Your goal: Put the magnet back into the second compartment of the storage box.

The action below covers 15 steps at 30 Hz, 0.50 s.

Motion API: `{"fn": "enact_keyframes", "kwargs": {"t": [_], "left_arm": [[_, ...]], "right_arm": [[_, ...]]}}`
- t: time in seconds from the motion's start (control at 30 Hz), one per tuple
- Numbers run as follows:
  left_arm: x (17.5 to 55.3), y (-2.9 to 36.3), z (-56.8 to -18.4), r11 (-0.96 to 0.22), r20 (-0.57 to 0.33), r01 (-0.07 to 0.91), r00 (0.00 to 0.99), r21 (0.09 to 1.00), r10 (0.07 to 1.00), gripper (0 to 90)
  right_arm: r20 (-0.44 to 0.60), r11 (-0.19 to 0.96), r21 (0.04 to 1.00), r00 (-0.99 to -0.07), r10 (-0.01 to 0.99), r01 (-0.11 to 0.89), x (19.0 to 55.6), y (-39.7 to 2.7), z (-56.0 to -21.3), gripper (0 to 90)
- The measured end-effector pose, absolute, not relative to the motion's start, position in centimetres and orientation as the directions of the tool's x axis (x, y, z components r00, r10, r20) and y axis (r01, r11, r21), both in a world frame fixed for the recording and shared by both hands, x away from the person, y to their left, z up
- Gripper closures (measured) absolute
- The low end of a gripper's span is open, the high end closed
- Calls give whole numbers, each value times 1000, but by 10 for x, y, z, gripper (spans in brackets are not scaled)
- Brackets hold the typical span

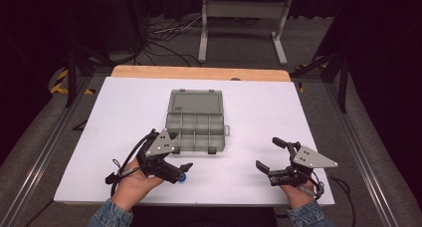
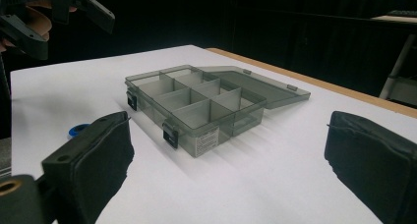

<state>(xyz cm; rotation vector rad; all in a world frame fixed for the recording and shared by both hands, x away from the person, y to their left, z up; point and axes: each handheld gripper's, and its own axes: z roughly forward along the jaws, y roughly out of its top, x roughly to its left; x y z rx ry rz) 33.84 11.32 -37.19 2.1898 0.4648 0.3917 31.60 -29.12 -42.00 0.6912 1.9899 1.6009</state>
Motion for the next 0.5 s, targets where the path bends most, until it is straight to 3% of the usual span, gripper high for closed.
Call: {"fn": "enact_keyframes", "kwargs": {"t": [0.5], "left_arm": [[342, 107, -360, -691, 115, 252, 891, 677, 438, 60]], "right_arm": [[-58, 192, 977, -754, 654, 92, 317, -291, -421, 46]]}}
